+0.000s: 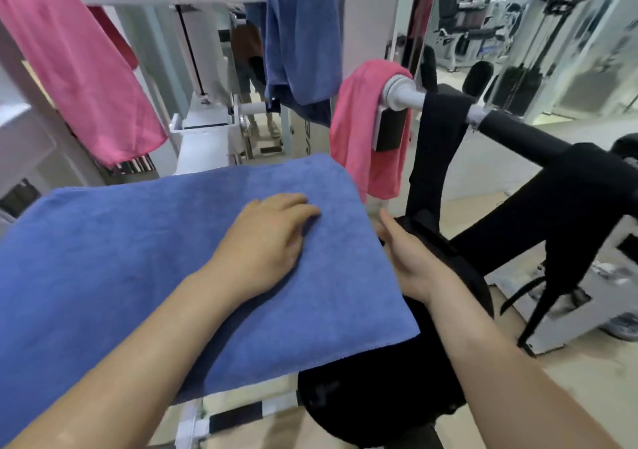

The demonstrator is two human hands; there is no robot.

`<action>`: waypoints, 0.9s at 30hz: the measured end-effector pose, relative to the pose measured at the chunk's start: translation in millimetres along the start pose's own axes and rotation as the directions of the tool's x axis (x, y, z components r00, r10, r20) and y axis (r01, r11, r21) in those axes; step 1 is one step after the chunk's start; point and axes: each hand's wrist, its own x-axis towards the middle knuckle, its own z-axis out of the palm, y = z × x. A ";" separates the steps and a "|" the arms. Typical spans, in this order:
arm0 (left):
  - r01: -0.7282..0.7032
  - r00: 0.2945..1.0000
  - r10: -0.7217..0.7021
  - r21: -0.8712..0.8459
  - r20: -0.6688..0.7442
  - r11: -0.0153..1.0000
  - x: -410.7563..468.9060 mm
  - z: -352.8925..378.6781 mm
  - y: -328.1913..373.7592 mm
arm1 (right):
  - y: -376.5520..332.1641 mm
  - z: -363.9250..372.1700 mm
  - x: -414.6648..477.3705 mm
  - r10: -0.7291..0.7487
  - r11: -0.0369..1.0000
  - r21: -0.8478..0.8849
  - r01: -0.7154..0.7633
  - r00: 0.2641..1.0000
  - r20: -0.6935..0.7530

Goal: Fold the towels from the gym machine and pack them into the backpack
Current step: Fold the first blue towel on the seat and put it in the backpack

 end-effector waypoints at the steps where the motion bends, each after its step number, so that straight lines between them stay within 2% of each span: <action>1: -0.063 0.998 0.065 -0.070 0.027 0.996 -4.6 4.0 21.6 | 2.5 -0.1 0.0 0.011 0.999 0.043 -0.012 1.000 0.017; 3: -0.128 0.979 0.132 -0.039 0.152 0.991 -16.6 15.4 66.1 | 4.1 -0.8 -1.1 0.018 0.994 0.109 -0.023 0.999 0.046; 5: -0.150 0.959 0.105 0.156 0.264 0.976 -24.2 30.4 100.8 | -0.2 -0.7 -1.6 0.019 0.984 0.175 -0.043 0.991 0.136; 7: -0.130 0.957 0.030 0.338 0.288 0.932 -27.3 46.4 120.9 | -6.6 -4.6 1.0 -0.018 0.973 0.230 -0.029 0.979 0.203; 10: 0.011 0.991 -0.073 0.466 0.115 0.885 -28.8 62.8 139.9 | -15.5 -8.1 -1.0 0.024 0.966 0.241 -0.089 0.965 0.260; 11: 0.038 0.998 -0.059 0.466 0.032 0.884 -30.5 71.5 145.1 | -17.7 -10.4 -1.8 0.038 0.966 0.236 -0.102 0.965 0.259; 13: 0.006 0.985 0.075 0.473 -0.152 0.881 -33.5 91.2 149.6 | -23.9 -16.2 -5.5 0.002 0.950 0.300 -0.083 0.966 0.260; 14: 0.001 0.966 0.117 0.460 -0.229 0.888 -33.1 96.6 151.6 | -27.2 -19.3 -7.7 -0.029 0.934 0.351 -0.070 0.963 0.269; 16: 0.063 0.922 0.098 0.396 -0.373 0.916 -28.6 97.8 157.7 | -33.6 -25.5 -16.3 -0.097 0.919 0.393 -0.037 0.944 0.316; 18: 0.164 0.873 -0.003 0.287 -0.488 0.944 -25.3 96.8 164.7 | -37.0 -31.2 -18.9 -0.150 0.905 0.425 -0.015 0.924 0.352; 20: 0.214 0.832 -0.104 0.141 -0.545 0.967 -24.4 96.5 174.3 | -39.8 -34.1 -15.2 -0.187 0.891 0.453 0.029 0.933 0.306; 24: 0.292 0.820 -0.301 -0.097 -0.487 0.952 -25.1 90.3 194.5 | -45.6 -20.0 -9.6 -0.180 0.938 0.337 0.077 0.941 0.288; 27: 0.369 0.786 -0.513 -0.403 -0.346 0.837 -25.5 80.9 205.8 | -50.7 -10.4 -1.3 -0.147 0.978 0.181 0.105 0.961 0.234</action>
